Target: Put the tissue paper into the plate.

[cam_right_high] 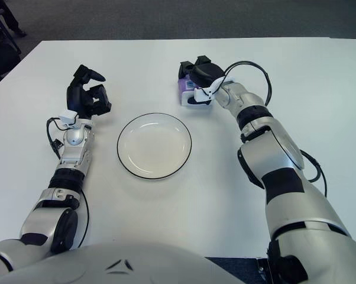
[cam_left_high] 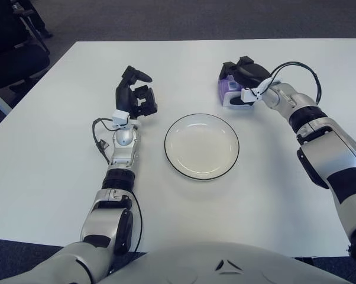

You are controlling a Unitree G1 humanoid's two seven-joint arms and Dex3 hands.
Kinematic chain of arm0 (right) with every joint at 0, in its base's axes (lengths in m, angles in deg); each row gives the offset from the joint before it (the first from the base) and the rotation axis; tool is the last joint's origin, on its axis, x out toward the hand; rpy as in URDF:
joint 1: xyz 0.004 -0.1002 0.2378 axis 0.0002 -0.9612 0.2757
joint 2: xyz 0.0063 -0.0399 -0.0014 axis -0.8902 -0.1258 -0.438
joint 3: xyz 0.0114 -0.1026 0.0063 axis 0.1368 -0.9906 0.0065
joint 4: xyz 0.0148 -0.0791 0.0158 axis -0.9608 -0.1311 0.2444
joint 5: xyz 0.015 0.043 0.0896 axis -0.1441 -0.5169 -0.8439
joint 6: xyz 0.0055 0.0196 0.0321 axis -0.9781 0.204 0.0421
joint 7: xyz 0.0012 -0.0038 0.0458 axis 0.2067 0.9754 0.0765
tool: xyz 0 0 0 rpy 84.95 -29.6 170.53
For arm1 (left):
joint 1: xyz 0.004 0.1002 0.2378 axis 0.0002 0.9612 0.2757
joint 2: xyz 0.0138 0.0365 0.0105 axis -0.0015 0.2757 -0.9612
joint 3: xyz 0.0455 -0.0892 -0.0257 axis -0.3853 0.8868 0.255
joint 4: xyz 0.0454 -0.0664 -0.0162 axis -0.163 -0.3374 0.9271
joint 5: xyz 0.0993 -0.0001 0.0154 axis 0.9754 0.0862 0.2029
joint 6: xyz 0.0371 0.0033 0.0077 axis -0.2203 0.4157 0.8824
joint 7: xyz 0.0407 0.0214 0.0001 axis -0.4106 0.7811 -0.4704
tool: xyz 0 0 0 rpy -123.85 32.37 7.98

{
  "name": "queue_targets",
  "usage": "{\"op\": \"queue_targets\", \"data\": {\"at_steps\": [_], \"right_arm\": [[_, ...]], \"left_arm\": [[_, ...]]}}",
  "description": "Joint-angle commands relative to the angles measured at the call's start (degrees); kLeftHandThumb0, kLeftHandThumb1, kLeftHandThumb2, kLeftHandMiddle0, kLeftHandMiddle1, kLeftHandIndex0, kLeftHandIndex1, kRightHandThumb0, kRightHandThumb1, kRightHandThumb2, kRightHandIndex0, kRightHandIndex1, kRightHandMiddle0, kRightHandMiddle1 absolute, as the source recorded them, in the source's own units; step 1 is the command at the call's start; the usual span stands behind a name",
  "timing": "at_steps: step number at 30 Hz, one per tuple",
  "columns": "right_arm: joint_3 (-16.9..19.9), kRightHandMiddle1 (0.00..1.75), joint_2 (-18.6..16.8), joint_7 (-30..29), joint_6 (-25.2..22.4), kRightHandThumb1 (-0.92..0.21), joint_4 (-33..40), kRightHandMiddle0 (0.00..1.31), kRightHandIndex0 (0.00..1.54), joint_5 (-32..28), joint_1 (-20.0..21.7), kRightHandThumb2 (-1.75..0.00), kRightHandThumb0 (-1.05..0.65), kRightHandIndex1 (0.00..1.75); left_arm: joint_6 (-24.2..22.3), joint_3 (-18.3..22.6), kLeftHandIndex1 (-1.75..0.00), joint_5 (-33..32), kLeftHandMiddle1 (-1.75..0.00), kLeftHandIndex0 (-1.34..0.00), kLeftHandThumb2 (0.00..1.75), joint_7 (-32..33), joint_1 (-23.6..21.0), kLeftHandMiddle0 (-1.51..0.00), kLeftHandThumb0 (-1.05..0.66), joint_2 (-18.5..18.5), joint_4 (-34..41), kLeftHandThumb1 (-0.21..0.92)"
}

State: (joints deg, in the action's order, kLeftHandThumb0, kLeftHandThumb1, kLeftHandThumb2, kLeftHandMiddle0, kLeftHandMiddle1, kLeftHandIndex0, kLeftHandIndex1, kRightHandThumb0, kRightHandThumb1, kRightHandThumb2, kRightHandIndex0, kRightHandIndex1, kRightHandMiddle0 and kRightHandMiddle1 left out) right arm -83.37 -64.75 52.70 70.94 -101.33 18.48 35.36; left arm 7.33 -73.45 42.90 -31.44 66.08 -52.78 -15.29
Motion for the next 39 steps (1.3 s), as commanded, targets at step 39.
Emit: {"op": "queue_targets", "data": {"at_steps": [39], "right_arm": [[9.52,1.75,5.57,-5.66,7.27,-0.17,16.95,0.95,0.72,-5.56,-8.28,-1.49,0.52,1.75]], "left_arm": [[-0.38,0.39,-1.75,-0.63,-1.75,-0.57,1.25,-0.13,11.52,-1.32,-0.46,2.91,-7.21,0.38]]}}
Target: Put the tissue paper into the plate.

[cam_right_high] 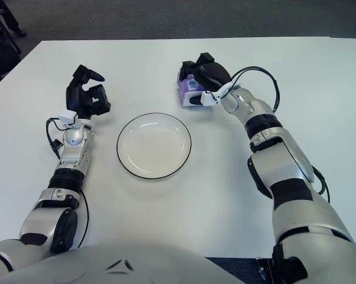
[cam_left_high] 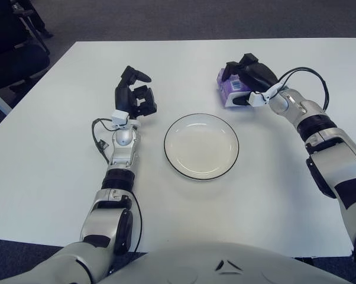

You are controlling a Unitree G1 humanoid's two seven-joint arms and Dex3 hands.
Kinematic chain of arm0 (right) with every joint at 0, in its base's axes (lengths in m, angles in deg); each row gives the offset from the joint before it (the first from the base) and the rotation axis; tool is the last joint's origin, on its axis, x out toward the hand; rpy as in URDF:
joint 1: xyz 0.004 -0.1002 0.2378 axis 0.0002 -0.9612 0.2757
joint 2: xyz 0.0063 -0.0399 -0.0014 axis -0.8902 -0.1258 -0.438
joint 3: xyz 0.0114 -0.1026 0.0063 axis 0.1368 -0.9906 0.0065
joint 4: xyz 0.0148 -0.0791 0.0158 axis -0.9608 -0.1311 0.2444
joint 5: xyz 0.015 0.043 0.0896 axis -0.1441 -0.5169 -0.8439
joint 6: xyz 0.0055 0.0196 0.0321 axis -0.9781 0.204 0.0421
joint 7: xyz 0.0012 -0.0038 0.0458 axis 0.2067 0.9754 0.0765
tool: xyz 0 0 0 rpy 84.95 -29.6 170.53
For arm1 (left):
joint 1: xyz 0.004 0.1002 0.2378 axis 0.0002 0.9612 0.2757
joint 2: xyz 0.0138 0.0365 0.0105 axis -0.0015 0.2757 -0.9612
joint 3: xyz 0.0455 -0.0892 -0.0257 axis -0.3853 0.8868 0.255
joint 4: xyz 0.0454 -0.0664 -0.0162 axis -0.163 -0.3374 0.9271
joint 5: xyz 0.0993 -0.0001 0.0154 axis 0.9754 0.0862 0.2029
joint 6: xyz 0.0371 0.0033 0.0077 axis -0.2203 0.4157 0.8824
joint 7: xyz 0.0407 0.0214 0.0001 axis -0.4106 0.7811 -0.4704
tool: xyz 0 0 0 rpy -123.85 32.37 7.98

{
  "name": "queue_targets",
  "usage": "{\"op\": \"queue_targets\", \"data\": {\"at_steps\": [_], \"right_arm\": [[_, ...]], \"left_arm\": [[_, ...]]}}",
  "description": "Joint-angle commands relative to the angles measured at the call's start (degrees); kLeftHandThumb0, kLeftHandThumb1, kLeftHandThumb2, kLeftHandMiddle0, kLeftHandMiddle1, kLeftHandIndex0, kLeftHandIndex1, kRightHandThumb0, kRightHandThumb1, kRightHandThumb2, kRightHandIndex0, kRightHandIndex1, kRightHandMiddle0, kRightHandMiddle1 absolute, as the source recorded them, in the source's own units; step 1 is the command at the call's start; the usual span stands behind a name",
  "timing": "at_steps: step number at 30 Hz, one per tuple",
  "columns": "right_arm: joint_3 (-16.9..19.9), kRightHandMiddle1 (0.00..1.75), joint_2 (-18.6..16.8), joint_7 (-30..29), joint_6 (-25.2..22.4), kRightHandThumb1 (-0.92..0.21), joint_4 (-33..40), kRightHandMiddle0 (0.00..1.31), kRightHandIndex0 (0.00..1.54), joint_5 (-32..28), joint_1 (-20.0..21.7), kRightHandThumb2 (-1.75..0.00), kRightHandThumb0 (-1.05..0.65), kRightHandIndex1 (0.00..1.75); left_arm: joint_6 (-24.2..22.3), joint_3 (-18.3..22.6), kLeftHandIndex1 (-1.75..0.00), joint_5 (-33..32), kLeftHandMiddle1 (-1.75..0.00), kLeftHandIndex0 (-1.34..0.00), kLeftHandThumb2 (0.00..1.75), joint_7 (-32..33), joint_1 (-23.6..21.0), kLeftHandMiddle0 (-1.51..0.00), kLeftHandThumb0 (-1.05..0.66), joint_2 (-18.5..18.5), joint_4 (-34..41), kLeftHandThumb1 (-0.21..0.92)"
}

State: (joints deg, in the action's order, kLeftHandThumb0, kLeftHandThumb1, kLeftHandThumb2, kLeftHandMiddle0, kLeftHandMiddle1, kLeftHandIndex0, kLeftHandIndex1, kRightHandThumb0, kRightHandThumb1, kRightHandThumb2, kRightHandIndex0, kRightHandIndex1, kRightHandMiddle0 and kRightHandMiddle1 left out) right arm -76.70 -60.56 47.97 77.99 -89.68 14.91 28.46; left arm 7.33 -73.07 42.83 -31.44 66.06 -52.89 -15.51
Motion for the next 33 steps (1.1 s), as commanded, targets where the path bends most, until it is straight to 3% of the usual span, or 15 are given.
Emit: {"op": "queue_targets", "data": {"at_steps": [1,8,15,24,33], "right_arm": [[3.32,1.75,1.45,-1.04,0.01,-0.17,6.15,0.96,0.73,-2.13,-1.74,-1.49,0.53,1.75],[9.03,1.75,1.54,-0.60,-5.15,-0.16,19.84,1.00,0.74,-4.08,-6.43,-1.51,0.53,1.75],[12.58,1.75,0.07,0.08,-7.67,-0.15,26.23,1.01,0.75,-5.97,-9.15,-1.52,0.54,1.75],[14.78,1.75,-0.95,0.72,-8.43,-0.14,31.60,1.02,0.76,-7.46,-10.78,-1.53,0.54,1.75],[16.25,1.75,-2.25,5.39,-8.94,-0.13,40.25,1.02,0.76,-11.79,-14.66,-1.54,0.55,1.75]], "left_arm": [[-0.39,0.04,-1.75,-0.62,-1.75,-0.57,1.25,-0.17,11.50,-1.32,-0.46,3.03,-7.02,0.38],[-0.34,0.02,-1.75,-0.51,-1.75,-0.57,1.25,-0.27,11.30,-1.32,-0.46,2.89,-7.21,0.38],[-0.29,0.16,-1.75,-0.62,-1.75,-0.57,1.25,-0.32,11.13,-1.32,-0.46,2.77,-7.51,0.38],[-0.40,0.37,-1.75,-0.77,-1.75,-0.57,1.25,-0.37,10.80,-1.32,-0.46,2.63,-7.90,0.37],[-0.30,0.45,-1.75,-0.84,-1.75,-0.57,1.25,-0.63,10.44,-1.33,-0.46,2.43,-8.47,0.37]]}}
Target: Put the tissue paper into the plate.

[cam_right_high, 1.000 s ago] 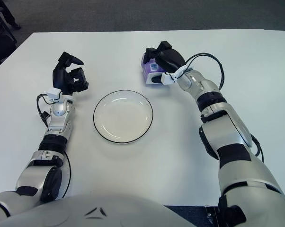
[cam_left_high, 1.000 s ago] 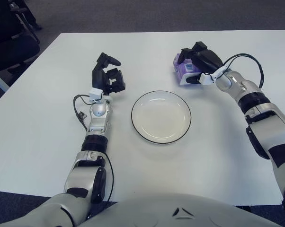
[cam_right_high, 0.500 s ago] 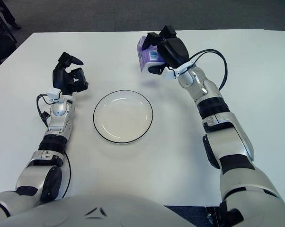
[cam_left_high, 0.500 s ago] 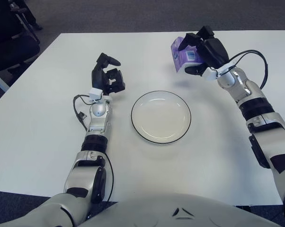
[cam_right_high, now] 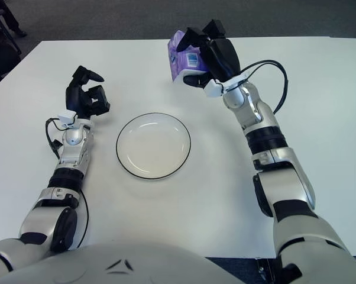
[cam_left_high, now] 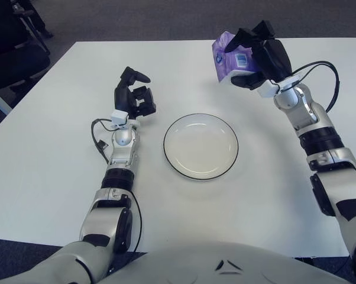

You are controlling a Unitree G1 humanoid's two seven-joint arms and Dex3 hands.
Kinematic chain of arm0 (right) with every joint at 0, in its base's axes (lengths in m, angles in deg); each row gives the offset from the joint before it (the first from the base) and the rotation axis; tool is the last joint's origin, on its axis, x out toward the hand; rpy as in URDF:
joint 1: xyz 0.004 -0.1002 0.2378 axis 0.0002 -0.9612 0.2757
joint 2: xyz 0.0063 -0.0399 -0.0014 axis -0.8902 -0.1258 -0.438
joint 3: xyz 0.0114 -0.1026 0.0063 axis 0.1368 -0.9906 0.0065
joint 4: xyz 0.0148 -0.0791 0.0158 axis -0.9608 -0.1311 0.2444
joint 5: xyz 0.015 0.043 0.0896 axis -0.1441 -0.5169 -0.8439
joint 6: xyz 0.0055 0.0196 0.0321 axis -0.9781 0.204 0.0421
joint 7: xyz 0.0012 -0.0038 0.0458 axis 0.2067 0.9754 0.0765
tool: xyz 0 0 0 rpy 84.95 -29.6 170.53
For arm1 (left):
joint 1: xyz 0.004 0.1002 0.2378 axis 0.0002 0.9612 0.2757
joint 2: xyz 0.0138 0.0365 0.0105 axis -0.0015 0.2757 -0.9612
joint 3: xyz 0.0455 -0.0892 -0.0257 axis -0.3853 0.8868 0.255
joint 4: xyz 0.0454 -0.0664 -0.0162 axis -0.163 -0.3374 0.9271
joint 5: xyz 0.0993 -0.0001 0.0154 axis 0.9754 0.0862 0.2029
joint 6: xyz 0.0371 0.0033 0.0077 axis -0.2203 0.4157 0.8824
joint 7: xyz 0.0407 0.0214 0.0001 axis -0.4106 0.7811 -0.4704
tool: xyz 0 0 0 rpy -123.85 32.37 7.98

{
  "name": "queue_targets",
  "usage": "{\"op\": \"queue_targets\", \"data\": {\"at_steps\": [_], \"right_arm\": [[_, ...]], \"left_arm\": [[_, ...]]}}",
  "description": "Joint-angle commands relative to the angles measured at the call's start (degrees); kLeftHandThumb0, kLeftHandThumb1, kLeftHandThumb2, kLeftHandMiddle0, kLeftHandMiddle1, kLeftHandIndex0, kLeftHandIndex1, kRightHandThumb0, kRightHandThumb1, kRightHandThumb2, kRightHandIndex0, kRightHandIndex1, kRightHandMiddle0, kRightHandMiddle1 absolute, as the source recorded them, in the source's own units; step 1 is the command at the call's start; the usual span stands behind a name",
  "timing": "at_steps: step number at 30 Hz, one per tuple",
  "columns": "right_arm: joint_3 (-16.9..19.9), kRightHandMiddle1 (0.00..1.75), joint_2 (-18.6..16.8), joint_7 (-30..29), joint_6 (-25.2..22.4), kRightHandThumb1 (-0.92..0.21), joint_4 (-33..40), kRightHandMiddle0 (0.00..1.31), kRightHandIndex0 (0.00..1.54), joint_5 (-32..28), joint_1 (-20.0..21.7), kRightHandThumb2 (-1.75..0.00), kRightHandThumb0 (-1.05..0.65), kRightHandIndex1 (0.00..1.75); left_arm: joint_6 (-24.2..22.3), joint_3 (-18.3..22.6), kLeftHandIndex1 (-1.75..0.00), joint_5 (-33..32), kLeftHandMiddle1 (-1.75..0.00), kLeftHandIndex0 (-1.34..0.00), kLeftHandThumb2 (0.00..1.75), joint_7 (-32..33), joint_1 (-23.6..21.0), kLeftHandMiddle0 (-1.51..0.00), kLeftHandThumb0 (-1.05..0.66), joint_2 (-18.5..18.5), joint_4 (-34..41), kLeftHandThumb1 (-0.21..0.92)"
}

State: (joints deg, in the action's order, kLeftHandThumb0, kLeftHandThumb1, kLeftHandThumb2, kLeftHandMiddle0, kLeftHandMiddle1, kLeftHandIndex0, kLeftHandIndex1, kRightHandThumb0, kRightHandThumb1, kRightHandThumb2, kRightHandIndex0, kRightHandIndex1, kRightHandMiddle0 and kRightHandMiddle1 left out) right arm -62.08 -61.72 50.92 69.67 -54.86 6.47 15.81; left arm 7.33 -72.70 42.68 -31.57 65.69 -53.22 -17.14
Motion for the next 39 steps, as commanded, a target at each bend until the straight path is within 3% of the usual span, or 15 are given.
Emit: {"op": "queue_targets", "data": {"at_steps": [1,17,29,39], "right_arm": [[1.69,1.75,-1.25,3.26,-0.87,-0.13,6.76,1.02,0.76,-3.95,-2.63,-1.54,0.55,1.75],[2.03,1.75,-1.79,15.90,-2.06,-0.12,16.12,0.99,0.77,-12.23,-7.07,-1.55,0.55,1.75],[0.85,1.75,-2.63,29.21,-6.66,-0.12,22.41,1.01,0.77,-23.84,-10.73,-1.56,0.55,1.75],[0.81,1.75,-3.14,33.41,-5.61,-0.10,23.55,1.02,0.79,-23.83,-11.82,-1.58,0.56,1.75]], "left_arm": [[-0.26,0.07,-1.75,-0.68,-1.75,-0.57,1.25,-0.51,10.80,-1.33,-0.46,2.74,-6.91,0.37],[-0.13,0.25,-1.75,-0.50,-1.75,-0.57,1.25,-0.39,10.23,-1.32,-0.46,2.59,-7.76,0.37],[-0.21,0.44,-1.75,-0.62,-1.75,-0.57,1.25,-0.57,10.05,-1.32,-0.46,2.59,-7.94,0.37],[0.09,0.30,-1.75,0.07,-1.75,-0.57,1.25,0.07,10.05,-1.32,-0.46,2.46,-7.98,0.37]]}}
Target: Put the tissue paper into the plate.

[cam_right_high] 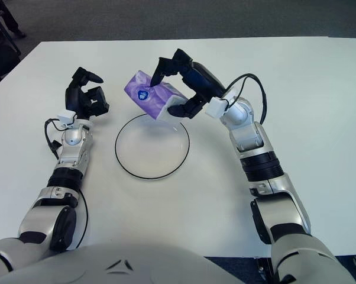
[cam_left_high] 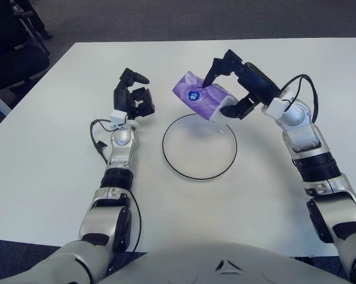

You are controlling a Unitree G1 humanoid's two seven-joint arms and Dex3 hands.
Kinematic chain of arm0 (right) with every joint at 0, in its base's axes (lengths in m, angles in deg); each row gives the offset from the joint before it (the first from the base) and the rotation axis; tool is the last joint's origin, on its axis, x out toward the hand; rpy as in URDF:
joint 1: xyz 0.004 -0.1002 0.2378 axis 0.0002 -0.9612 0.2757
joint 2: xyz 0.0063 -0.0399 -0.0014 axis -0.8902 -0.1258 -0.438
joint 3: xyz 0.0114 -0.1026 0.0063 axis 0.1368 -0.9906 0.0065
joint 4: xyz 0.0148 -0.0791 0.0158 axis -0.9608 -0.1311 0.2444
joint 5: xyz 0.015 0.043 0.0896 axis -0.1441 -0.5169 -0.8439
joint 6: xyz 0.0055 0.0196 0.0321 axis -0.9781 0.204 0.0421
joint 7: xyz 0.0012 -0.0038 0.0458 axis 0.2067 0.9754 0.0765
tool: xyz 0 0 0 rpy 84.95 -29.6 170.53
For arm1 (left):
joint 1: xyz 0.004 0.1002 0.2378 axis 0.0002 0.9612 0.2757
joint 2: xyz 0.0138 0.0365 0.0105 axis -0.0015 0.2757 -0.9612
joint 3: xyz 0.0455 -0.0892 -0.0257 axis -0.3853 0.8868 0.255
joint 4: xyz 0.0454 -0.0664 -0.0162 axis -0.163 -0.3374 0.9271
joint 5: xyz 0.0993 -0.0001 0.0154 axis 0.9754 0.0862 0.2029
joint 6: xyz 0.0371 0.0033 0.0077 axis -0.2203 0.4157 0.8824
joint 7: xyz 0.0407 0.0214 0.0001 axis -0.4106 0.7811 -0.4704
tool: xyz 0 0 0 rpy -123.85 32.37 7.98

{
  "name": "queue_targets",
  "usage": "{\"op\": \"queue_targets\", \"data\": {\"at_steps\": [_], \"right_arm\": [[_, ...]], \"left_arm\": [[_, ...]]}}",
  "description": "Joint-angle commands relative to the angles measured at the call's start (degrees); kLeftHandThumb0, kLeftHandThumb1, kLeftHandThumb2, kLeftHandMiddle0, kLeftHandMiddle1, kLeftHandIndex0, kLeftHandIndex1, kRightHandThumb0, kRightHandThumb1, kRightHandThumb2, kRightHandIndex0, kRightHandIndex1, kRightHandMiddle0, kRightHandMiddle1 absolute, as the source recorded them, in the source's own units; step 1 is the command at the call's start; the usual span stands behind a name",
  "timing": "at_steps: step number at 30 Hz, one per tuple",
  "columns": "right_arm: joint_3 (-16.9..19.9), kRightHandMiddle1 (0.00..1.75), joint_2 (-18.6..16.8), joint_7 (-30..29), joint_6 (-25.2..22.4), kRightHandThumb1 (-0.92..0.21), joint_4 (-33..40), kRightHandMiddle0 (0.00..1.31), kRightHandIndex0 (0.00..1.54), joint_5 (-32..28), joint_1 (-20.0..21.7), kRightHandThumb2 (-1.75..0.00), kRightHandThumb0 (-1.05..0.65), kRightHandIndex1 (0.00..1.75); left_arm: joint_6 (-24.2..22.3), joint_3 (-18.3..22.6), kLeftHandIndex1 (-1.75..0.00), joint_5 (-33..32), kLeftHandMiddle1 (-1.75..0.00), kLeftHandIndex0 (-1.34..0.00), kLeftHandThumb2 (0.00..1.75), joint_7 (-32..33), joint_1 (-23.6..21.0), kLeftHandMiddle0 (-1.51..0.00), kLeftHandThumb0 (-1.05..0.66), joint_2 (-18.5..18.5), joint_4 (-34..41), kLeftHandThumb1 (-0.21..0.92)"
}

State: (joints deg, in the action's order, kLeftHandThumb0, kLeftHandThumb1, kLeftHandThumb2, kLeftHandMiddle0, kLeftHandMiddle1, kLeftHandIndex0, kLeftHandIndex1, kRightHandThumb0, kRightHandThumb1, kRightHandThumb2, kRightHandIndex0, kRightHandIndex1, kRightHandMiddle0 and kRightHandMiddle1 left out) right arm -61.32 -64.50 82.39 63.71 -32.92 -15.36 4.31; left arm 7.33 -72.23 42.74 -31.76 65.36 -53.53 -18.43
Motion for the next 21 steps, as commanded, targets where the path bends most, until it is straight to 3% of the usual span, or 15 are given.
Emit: {"op": "queue_targets", "data": {"at_steps": [1,7,21], "right_arm": [[0.06,1.75,-0.38,2.38,0.35,-0.10,1.65,1.02,0.79,-2.05,-0.36,-1.58,0.56,1.75],[0.03,1.75,-0.48,3.39,2.56,-0.09,1.51,1.02,0.79,-0.79,-1.42,-1.59,0.57,1.75],[-1.38,1.75,0.53,9.57,2.57,-0.10,3.14,1.03,0.79,-1.68,-2.80,-1.58,0.56,1.75]], "left_arm": [[0.08,-0.17,-1.75,0.03,-1.75,-0.57,1.25,0.27,10.39,-1.33,-0.46,2.76,-6.67,0.37],[0.06,-0.21,-1.75,0.03,-1.75,-0.57,1.25,0.22,10.38,-1.33,-0.46,2.79,-6.63,0.37],[-0.09,-0.24,-1.75,-0.24,-1.75,-0.58,1.26,0.08,10.36,-1.33,-0.47,3.07,-6.49,0.36]]}}
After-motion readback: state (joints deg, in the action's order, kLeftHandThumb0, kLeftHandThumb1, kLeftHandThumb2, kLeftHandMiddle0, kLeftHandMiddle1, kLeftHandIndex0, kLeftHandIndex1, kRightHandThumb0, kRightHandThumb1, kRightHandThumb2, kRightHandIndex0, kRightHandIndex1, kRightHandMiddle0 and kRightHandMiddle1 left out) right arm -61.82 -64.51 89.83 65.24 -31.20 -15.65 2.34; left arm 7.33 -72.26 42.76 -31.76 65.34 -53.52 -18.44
